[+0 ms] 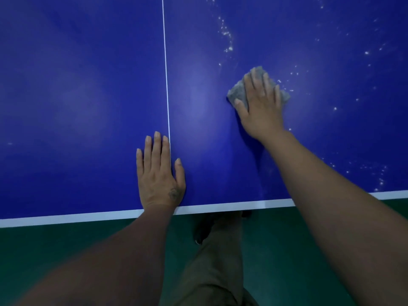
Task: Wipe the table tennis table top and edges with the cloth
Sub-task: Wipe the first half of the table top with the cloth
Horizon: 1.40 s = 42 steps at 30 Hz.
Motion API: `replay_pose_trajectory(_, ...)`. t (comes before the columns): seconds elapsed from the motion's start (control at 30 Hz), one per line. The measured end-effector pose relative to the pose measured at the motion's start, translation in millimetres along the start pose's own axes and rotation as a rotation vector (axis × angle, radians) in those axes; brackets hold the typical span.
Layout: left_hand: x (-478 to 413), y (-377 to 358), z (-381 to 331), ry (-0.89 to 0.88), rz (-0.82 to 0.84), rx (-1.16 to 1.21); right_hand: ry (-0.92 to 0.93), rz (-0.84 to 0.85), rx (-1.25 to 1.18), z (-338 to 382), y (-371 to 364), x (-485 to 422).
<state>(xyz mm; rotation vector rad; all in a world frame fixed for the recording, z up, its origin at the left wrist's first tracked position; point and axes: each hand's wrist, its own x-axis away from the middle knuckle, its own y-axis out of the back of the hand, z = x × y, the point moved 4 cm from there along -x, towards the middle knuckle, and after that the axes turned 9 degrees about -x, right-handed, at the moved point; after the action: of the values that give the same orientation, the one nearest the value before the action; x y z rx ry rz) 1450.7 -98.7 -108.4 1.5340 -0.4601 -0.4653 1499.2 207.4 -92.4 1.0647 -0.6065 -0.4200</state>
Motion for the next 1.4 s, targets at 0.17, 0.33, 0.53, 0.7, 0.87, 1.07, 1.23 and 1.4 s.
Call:
replay_pose_trajectory(0.17, 0, 0, -1, 0.000, -0.011, 0.003, 0.151, 0.040, -0.009, 50, -36, 73)
replay_pose_trajectory(0.33, 1, 0, 0, -0.003, -0.012, -0.012, 0.312, -0.006, 0.034, 23, -64, 181)
replay_pose_trajectory(0.53, 1, 3, -1, 0.003, -0.020, 0.016, 0.286, 0.024, 0.121, -39, -32, 158)
replay_pose_trajectory(0.7, 0, 2, 0, 0.002, -0.014, 0.011, 0.139, -0.019, 0.090, -75, 10, 64)
replay_pose_trajectory(0.87, -1, 4, -1, 0.007, -0.001, 0.010, -0.067, -0.055, 0.013, -54, 14, 43)
replay_pose_trajectory(1.07, -1, 7, -3, 0.011, 0.021, 0.026, 0.063, -0.004, 0.056, 7, -43, 145)
replay_pose_trajectory(1.23, 0, 5, -1, 0.017, 0.014, 0.021, 0.271, 0.024, 0.069, 9, -43, 132)
replay_pose_trajectory(1.4, 0, 4, 0, 0.012, -0.003, 0.019, 0.258, -0.017, 0.059, 3, -15, 23)
